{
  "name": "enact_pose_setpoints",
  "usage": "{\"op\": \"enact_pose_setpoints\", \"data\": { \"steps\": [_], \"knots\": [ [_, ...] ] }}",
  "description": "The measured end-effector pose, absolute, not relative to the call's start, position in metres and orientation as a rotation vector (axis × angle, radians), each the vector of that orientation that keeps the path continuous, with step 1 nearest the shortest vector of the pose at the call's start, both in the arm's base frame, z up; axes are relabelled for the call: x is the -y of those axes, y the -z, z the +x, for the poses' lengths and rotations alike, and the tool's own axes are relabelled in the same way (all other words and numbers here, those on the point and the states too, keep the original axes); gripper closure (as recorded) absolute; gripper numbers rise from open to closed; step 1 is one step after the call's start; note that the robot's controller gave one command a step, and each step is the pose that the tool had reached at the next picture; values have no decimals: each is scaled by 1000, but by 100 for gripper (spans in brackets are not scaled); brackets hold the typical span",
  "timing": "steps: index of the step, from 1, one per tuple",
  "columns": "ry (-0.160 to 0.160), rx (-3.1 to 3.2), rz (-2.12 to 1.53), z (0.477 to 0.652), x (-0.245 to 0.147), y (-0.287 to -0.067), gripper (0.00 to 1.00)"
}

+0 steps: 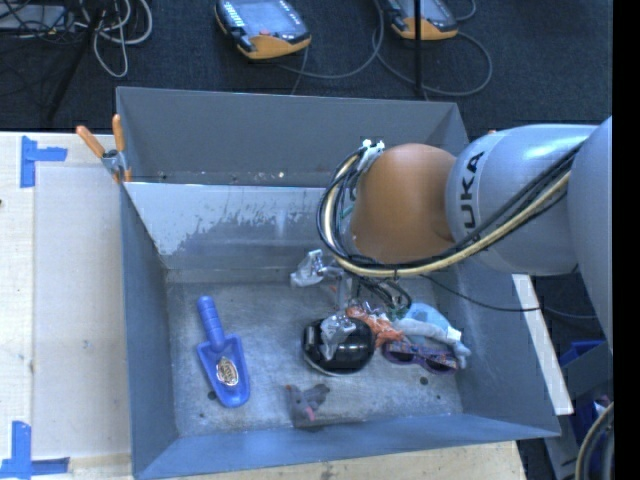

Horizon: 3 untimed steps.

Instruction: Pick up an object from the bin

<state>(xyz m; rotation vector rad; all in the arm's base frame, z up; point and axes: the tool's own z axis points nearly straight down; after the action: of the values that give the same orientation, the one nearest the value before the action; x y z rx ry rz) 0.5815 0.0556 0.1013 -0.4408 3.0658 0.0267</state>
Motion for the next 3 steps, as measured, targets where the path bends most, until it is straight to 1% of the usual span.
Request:
{"op": "enact_pose_setpoints", "data": {
  "steps": [1,2,3],
  "knots": [
    [-32,-3037,-621,578,-54,-100,0],
    [-24,-3069,-606,573,-49,-100,100],
    [-25,-3069,-604,573,-49,-100,100]
  ]
}}
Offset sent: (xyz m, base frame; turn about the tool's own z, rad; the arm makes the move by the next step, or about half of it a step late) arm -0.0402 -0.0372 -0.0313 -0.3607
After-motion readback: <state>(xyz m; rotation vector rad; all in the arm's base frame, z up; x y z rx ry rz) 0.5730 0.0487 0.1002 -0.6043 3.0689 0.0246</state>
